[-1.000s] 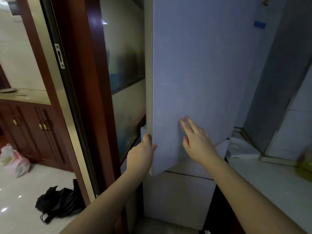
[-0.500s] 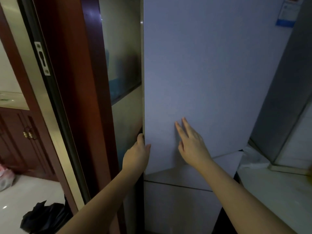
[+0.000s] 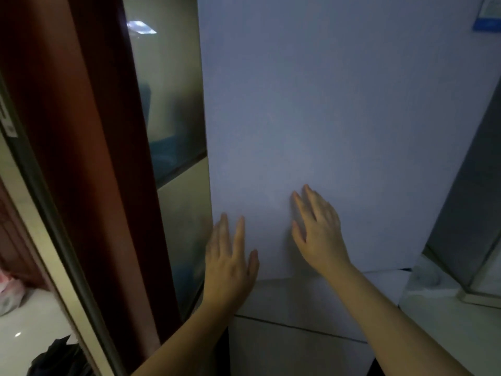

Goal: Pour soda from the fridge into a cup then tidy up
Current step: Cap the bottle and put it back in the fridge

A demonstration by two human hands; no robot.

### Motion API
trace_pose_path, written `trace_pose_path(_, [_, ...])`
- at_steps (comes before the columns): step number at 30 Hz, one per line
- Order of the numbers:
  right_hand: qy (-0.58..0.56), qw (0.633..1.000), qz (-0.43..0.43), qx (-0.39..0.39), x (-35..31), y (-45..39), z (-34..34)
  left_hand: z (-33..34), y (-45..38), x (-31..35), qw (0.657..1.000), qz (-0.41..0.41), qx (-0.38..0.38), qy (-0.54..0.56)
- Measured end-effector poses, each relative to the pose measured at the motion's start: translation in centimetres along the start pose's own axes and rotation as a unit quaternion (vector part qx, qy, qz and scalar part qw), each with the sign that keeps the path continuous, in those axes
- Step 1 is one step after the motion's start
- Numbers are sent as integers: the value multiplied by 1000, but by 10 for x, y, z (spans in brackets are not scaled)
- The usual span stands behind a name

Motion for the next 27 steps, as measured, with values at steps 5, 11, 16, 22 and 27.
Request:
trace_pose_path(5, [18,998,14,51,28,-18,0,43,-39,28,987,101,-46,-115])
trace_pose_path(11, [101,993,-26,56,42,-22,13,83,-55,29,983,86,-74,-145])
trace_pose_path(16, [111,991,-21,65,44,-27,19,98,-64,27,982,77,-80,-154])
trace_pose_path(22, [94,995,-6,26,46,-39,25,107,-81,13,982,79,-88,-148])
trace_pose_path(27, [77,996,7,-48,54,-52,40,115,-101,5,982,78,-124,-123])
Point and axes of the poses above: each hand's wrist, its own y-axis away from the middle knuckle, its own z-axis out of the palm, x = y × z, the point moved 6 cm from there along -y, towards the middle knuckle, and after that the axes turned 1 degree about z, right-handed, at the moved point
